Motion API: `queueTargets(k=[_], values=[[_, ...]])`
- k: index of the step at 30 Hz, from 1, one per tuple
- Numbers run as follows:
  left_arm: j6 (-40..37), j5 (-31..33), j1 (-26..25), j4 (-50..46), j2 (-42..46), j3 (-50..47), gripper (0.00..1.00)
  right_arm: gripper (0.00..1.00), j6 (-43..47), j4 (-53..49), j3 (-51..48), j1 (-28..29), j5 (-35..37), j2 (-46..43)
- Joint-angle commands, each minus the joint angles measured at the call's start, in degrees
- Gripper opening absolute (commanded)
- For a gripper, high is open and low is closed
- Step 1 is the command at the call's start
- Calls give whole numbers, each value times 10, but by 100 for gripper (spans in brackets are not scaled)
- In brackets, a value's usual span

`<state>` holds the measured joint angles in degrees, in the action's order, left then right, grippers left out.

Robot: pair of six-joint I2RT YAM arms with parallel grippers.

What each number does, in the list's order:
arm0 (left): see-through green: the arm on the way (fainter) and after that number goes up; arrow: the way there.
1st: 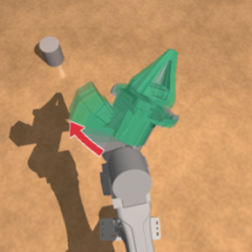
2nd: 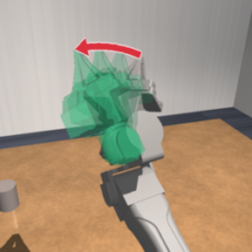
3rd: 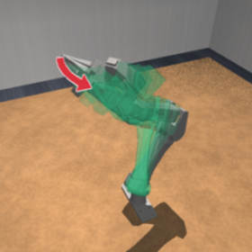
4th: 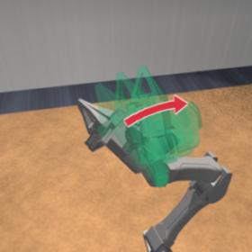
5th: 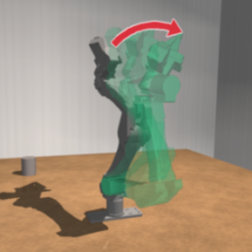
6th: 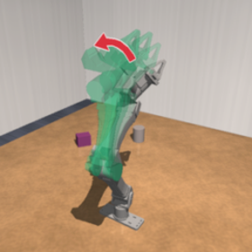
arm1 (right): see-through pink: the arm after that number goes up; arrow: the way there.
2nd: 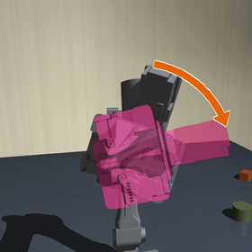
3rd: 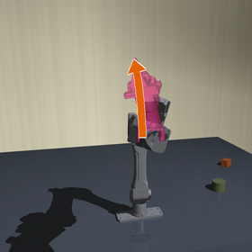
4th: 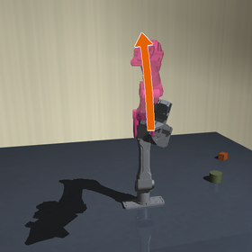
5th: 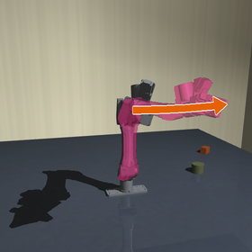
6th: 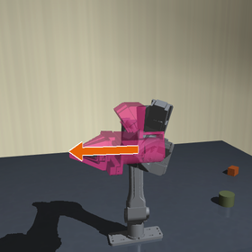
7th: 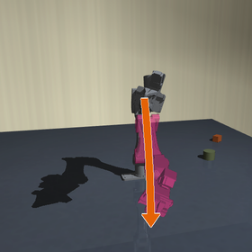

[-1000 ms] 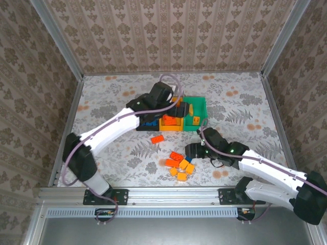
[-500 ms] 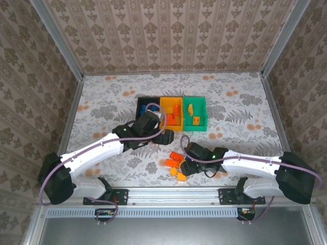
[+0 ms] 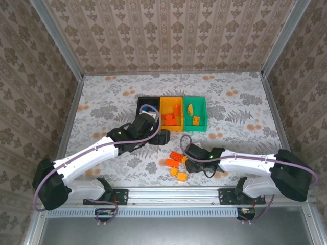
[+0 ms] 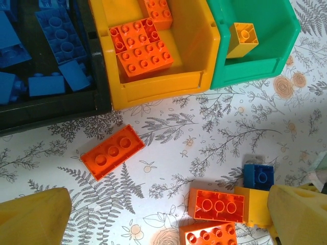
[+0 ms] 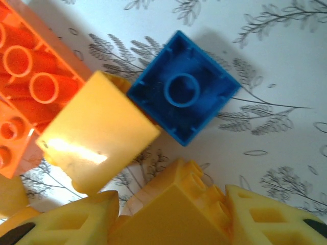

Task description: Sort the legos into containers by color

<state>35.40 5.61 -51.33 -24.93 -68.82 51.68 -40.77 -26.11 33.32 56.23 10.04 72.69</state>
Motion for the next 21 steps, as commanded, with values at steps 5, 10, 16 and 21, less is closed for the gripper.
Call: queueTargets(k=[5,10,16,21], values=[[7,24,18,-30,43,-18,100,35,16,-85,23,-23,31,-117],[11,23,35,-33,75,-46,100,35,74,-80,104,-91,11,-126],[24,11,36,-25,88,-80,100,35,106,9,220,-207,20,9],[29,1,31,-20,90,-99,100,35,103,35,317,-268,31,174]])
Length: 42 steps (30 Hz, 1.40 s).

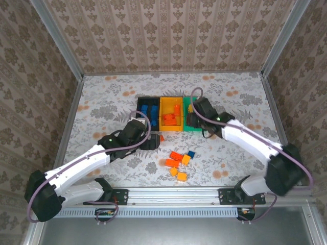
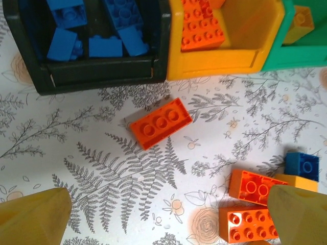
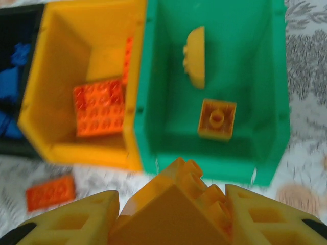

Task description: Sort the legos into containers by color

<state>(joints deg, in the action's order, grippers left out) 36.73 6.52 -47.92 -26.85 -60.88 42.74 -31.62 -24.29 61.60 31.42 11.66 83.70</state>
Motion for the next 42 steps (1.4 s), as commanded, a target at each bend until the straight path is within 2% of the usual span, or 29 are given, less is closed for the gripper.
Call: queueTargets(k=[1,6,8,10,11,15,21,29,34,42], values=[[15,-11,-4,0,11,-13,100,35,11,15,54,-27,17,94],[14,-21,-10,11,8,-25,100,38,5,21,109,-44,17,178],[10,-27,-12,17,2,-26,100,45,3,26,119,-44,16,187],[2,-32,-14,16,-7,-22,100,61,2,28,125,-44,7,183],[-2,-33,-16,17,-11,-20,100,65,1,29,124,-44,1,176],[-23,-40,-24,20,-33,-8,100,74,-1,31,98,-36,-11,122],[-57,-47,-64,29,-111,37,98,76,-24,40,-5,-14,-25,-1],[-100,-62,-128,10,-257,136,83,76,-52,20,-152,-3,-27,-162],[-94,-59,-134,-8,-307,150,79,76,-56,-4,-200,-3,-23,-233],[-83,-30,-122,-20,-371,148,67,76,-61,-18,-218,-3,-22,-276]])
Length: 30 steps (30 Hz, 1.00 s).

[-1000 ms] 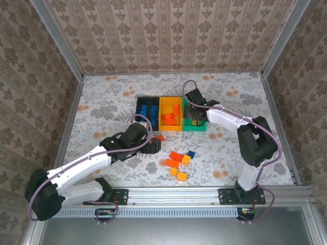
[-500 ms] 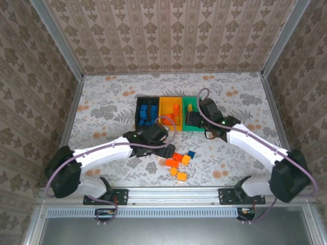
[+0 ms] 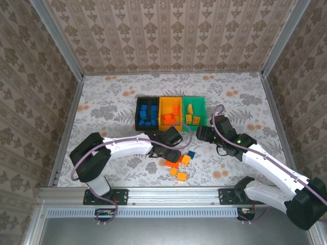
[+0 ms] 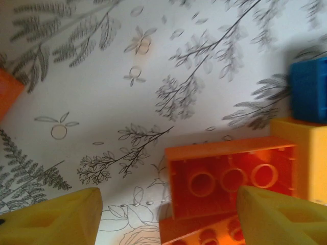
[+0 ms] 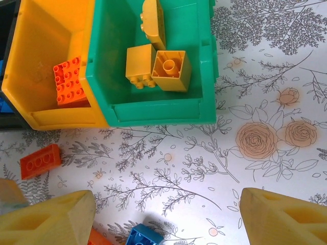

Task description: Sort the legos into containers by color

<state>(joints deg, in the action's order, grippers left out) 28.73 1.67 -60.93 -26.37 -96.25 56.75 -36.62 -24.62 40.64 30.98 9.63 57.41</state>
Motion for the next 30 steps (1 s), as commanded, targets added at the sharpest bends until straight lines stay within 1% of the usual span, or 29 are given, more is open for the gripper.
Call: queueTargets(k=[1,3,6,11,14,15,18,21,25,27,30], values=[[0,21,14,-26,-22,6,64,76,-12,-16,-7,1,-5,-15],[5,26,25,-27,-23,-4,61,76,-12,-18,-7,2,-12,-18],[12,42,42,-31,-10,-25,59,76,-11,-18,-7,10,-21,-19],[21,42,68,-33,33,-69,58,76,-11,-7,-7,54,-15,5],[31,30,62,-40,73,-74,68,75,21,20,4,93,-22,46],[36,32,55,-44,97,-72,73,76,38,26,14,108,-25,66],[53,52,42,-59,182,-70,84,76,83,41,50,144,-29,130],[70,83,47,-79,281,-85,92,76,118,47,94,171,-42,205],[97,104,80,-114,420,-118,99,77,154,47,152,205,-52,313],[103,109,99,-133,475,-128,100,77,168,46,176,217,-51,358],[106,107,128,-163,530,-135,100,77,179,40,211,230,-42,419]])
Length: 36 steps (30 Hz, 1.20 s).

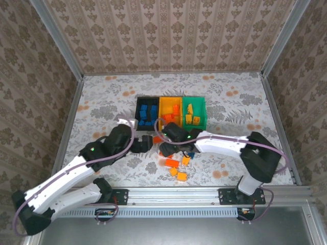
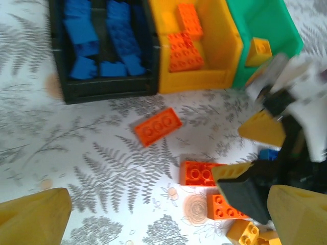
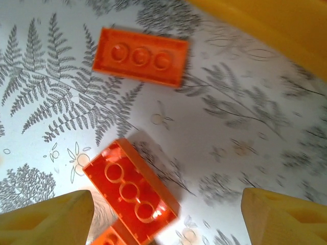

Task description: Sort the legos into containers by color

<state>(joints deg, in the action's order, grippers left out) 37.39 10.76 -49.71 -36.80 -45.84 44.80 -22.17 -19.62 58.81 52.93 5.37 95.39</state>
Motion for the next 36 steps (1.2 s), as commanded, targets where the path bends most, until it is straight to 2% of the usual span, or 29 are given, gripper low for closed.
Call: queueTargets(k=[1,7,12,16,18,20,24,27,31,36], values=[[20,15,24,-66,38,-18,100,77,35,-10,38,13,4,56],[22,0,50,-73,58,-34,100,70,33,-10,61,15,30,114],[23,-6,56,-61,52,-47,100,48,27,-7,58,14,39,120],[22,-12,59,-47,44,-56,100,40,20,8,43,9,44,96],[22,-13,59,-45,38,-57,100,41,15,4,42,3,47,88],[20,-18,60,-39,37,-58,100,47,11,6,41,2,53,77],[21,-19,61,-35,38,-62,100,63,-12,12,46,1,59,61],[22,-19,62,-33,40,-65,100,73,-70,20,51,0,85,53],[22,-19,63,-34,43,-68,100,76,-191,39,53,-1,116,55],[24,-23,64,-28,56,-74,100,76,-321,88,61,1,116,69]])
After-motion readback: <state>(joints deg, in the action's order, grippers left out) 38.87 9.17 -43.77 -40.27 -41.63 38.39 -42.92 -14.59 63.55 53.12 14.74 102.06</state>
